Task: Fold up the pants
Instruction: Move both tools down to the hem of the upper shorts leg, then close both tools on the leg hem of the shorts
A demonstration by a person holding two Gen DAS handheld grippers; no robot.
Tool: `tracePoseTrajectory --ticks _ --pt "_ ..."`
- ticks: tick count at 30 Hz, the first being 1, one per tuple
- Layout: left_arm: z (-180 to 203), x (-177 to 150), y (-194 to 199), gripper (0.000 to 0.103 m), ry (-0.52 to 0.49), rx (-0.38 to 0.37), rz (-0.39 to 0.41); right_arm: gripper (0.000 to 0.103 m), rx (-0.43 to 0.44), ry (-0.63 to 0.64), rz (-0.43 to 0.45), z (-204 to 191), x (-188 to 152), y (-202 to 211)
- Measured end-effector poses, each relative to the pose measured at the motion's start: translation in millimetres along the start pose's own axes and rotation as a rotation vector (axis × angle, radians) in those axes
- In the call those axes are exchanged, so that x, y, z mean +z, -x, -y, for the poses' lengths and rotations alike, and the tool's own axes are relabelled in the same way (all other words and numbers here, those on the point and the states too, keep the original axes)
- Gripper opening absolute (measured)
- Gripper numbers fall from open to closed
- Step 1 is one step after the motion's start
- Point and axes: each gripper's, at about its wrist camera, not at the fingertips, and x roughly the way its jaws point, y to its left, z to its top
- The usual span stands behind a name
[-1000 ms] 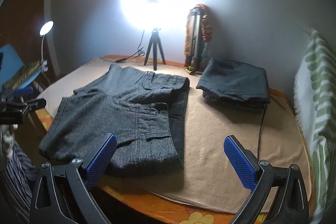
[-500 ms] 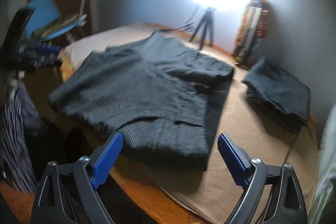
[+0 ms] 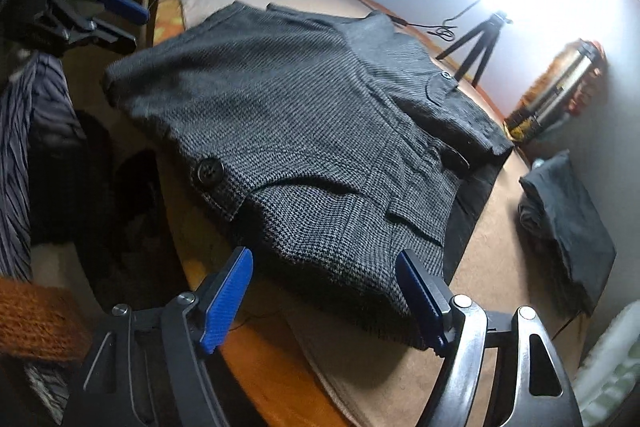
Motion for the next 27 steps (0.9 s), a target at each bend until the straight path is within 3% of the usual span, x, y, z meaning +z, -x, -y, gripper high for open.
tracePoseTrajectory --ticks 14,15,17,19,23,27 --pt "0 -6 -7 0.049 -0.060 -0.006 -0.014 0.073 -0.085 0.248 -0.043 -30 4 -14" --pt "0 -6 -7 0.049 -0.064 -0.008 -0.013 0.071 -0.084 0.254 -0.049 -30 5 -15" --pt "1 -8 -8 0.049 -0.075 -0.014 -0.015 0.056 -0.057 0.247 -0.066 -30 6 -16" --pt "2 -8 -10 0.049 -0.083 -0.022 -0.018 0.050 -0.040 0.218 -0.080 -29 9 -17" --pt "8 -10 -9 0.049 -0.122 -0.037 -0.011 0.021 -0.055 0.153 -0.079 -18 16 -16" --pt "21 -13 -6 0.049 -0.203 -0.035 0.004 0.015 -0.048 0.066 -0.061 2 25 -9"
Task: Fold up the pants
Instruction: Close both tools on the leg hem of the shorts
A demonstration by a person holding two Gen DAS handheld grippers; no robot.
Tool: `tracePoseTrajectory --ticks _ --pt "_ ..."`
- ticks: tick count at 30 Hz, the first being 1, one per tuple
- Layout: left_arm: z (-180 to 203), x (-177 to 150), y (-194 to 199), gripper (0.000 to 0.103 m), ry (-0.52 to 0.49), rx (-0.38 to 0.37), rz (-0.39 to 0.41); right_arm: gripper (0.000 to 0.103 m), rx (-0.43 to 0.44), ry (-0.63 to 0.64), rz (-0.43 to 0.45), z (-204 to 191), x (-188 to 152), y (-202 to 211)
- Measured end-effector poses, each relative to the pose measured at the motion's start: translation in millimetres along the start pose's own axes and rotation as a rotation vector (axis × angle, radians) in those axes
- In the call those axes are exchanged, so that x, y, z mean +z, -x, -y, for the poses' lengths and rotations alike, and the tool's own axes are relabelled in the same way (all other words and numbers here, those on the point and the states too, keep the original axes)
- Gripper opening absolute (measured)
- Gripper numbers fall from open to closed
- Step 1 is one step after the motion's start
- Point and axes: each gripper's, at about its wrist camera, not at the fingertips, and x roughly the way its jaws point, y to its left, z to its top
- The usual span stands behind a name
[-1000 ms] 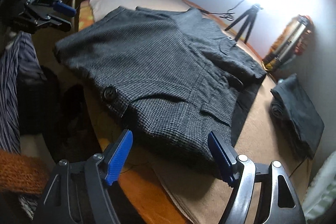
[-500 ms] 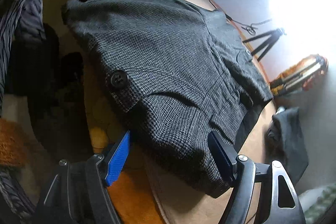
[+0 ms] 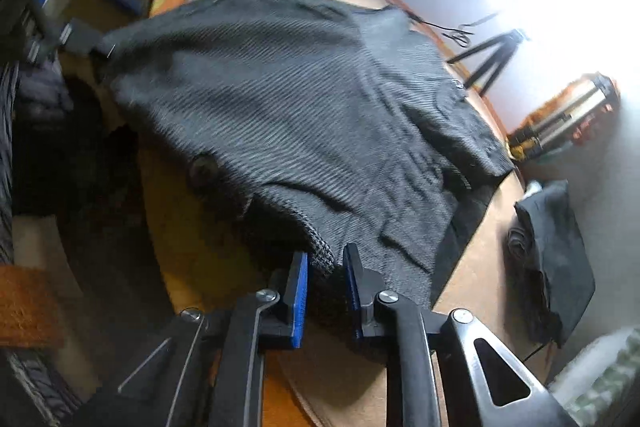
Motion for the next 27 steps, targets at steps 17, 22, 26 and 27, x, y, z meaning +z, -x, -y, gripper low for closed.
tracePoseTrajectory --ticks 17,22,26,27 --pt "33 -4 -44 0.049 -0.164 0.096 -0.065 0.009 -0.022 -0.158 0.104 55 47 28" --pt "24 -2 -43 0.035 -0.125 0.101 -0.055 0.009 -0.017 -0.165 0.110 56 49 29" --pt "11 0 -38 0.014 -0.076 0.075 -0.035 0.009 0.005 -0.193 0.115 59 45 30" --pt "9 1 -36 0.012 -0.062 0.062 -0.026 0.009 0.010 -0.198 0.117 59 44 31"
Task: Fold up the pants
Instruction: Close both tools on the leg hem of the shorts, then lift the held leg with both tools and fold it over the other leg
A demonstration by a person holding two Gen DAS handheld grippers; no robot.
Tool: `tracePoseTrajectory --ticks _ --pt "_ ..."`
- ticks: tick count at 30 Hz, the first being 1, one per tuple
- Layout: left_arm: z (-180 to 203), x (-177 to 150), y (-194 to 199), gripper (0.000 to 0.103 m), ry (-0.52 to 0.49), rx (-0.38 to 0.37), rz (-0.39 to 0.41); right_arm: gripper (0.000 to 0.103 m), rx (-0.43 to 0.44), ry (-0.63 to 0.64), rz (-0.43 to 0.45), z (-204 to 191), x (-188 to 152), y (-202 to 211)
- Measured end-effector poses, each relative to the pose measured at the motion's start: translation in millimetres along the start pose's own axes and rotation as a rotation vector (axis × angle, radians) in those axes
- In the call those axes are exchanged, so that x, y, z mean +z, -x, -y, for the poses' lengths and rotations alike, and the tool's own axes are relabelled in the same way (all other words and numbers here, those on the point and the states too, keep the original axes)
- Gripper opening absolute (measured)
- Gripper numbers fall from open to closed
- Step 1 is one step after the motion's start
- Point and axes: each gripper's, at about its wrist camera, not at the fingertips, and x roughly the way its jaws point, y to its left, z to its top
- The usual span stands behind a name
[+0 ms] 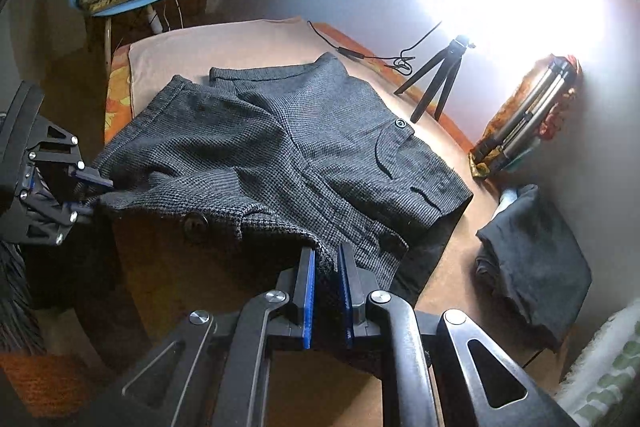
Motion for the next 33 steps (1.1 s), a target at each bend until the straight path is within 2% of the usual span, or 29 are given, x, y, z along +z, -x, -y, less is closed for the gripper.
tracePoseTrajectory --ticks 4,7,14,20,28,31,33 --pt "-16 3 8 0.009 0.067 -0.038 0.027 0.008 -0.001 -0.007 0.011 -4 -6 5" --pt "-28 7 16 0.006 0.104 -0.039 0.056 0.008 0.010 -0.028 0.019 -3 -11 9" --pt "-66 32 45 0.004 0.132 0.032 0.173 0.005 0.021 -0.053 0.046 -6 -17 21" --pt "-93 61 60 0.004 0.131 0.084 0.260 0.002 0.013 -0.074 0.089 -1 -5 29" --pt "-106 88 52 0.003 0.102 0.094 0.298 0.000 0.002 -0.105 0.119 14 12 27" --pt "-111 94 43 0.003 0.108 0.087 0.292 0.000 0.068 -0.109 0.113 20 10 18" --pt "-116 95 39 0.003 0.114 0.085 0.289 0.025 0.129 -0.123 0.102 23 4 14"
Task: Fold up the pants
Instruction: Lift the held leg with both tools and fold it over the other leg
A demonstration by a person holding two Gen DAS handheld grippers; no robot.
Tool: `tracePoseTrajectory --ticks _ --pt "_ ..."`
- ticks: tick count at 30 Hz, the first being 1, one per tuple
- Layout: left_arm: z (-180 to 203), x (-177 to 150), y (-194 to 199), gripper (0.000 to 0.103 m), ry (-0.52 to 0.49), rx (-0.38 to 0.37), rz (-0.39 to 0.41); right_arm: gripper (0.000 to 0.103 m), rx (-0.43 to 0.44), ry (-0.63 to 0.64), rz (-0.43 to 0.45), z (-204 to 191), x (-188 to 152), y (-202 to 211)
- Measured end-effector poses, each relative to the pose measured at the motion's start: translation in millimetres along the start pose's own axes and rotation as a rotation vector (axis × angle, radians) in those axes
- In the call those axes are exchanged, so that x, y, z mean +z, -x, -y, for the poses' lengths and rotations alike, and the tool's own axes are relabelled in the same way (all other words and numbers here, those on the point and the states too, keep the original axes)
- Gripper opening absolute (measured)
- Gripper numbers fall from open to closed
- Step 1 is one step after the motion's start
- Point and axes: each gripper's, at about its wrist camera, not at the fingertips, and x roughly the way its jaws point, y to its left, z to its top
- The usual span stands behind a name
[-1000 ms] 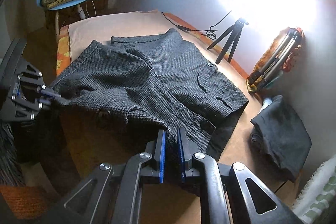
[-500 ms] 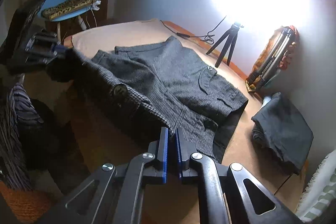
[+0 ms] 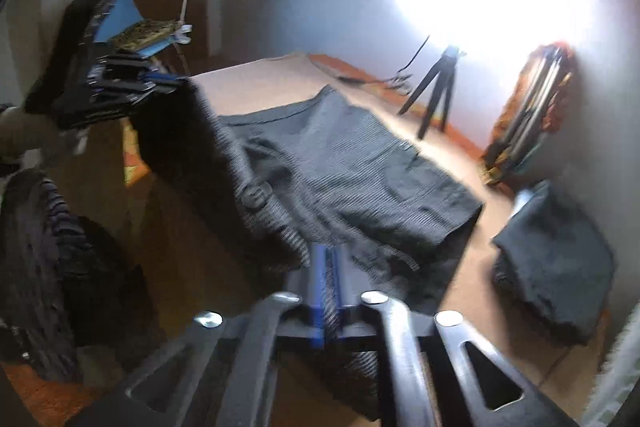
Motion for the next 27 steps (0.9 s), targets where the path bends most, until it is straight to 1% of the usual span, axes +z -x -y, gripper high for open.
tracePoseTrajectory --ticks 1,2,3,4,6,8,10,12,13,14,15,16,18,23,27 --pt "-2 0 -2 0.003 0.005 -0.003 0.000 0.048 0.016 -0.009 0.001 2 -4 -1" --pt "-4 -1 -2 0.003 0.009 -0.004 0.000 0.066 0.020 -0.014 0.002 2 -7 -1" --pt "-5 0 -3 0.003 0.010 -0.003 0.000 0.072 0.020 -0.008 -0.001 3 -11 -3" --pt "-5 0 -4 0.003 0.008 -0.002 0.000 0.075 0.017 0.007 -0.004 3 -13 -5" --pt "-6 -1 -4 0.003 0.009 -0.002 -0.003 0.075 0.005 0.037 -0.028 5 -17 -14" --pt "-6 -2 -4 0.003 0.006 0.000 -0.007 0.075 0.021 0.055 -0.061 7 -20 -24" --pt "-6 -3 -3 0.003 0.003 -0.001 -0.007 0.075 0.014 0.096 -0.092 6 -25 -33" --pt "-6 -3 -3 0.003 -0.002 0.000 -0.008 0.073 0.011 0.136 -0.116 3 -30 -38" --pt "-6 -3 -3 0.003 -0.004 -0.002 -0.009 0.070 0.014 0.158 -0.130 0 -33 -40" --pt "-6 -3 -3 0.003 -0.005 -0.003 -0.010 0.056 0.015 0.182 -0.139 -2 -37 -42" --pt "-7 -1 -4 0.003 -0.006 -0.005 -0.009 0.045 0.007 0.198 -0.150 -4 -38 -43" --pt "-7 1 -5 0.003 -0.009 -0.005 -0.007 0.031 -0.004 0.201 -0.166 -4 -39 -45" --pt "-8 6 -6 0.003 -0.019 0.002 0.002 0.023 -0.012 0.171 -0.155 2 -36 -43" --pt "-19 26 -3 0.003 -0.033 0.033 0.042 0.020 -0.036 0.095 -0.072 25 -10 -23" --pt "-30 47 -3 0.003 -0.055 0.063 0.079 0.020 -0.063 0.099 -0.020 35 15 -10"
